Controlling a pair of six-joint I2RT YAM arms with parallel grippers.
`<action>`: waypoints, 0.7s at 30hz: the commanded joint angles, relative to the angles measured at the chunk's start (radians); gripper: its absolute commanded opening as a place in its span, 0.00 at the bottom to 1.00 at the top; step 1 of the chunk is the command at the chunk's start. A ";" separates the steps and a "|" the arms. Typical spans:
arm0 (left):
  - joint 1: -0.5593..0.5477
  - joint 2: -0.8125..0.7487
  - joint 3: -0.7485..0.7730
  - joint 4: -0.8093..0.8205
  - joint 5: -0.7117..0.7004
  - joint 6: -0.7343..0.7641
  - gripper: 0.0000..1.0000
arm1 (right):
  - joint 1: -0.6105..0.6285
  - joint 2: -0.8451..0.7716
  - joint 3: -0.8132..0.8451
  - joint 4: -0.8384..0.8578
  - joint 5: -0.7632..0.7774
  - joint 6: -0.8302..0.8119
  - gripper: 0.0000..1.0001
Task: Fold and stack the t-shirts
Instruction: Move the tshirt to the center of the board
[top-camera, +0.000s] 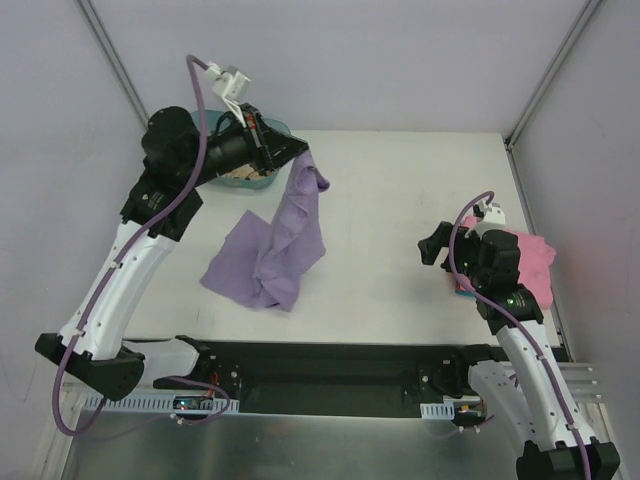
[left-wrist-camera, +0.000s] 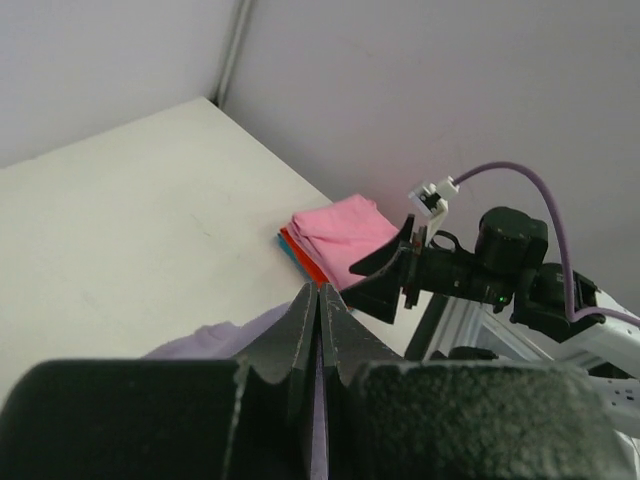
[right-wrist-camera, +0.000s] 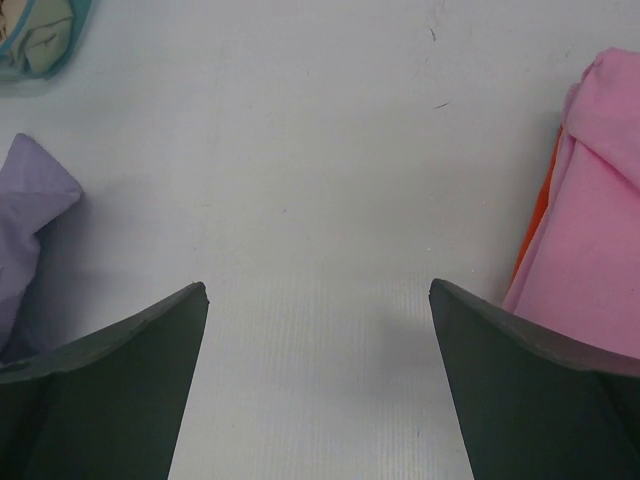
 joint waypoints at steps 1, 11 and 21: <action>-0.147 0.041 -0.025 0.094 -0.079 0.015 0.00 | 0.007 -0.012 0.008 0.018 -0.040 0.015 0.97; -0.302 0.446 -0.088 0.104 -0.094 -0.112 0.89 | 0.007 -0.106 0.030 -0.067 0.074 0.002 0.97; -0.302 0.084 -0.491 -0.134 -0.701 -0.131 0.99 | 0.006 -0.005 0.051 -0.067 -0.003 -0.015 0.97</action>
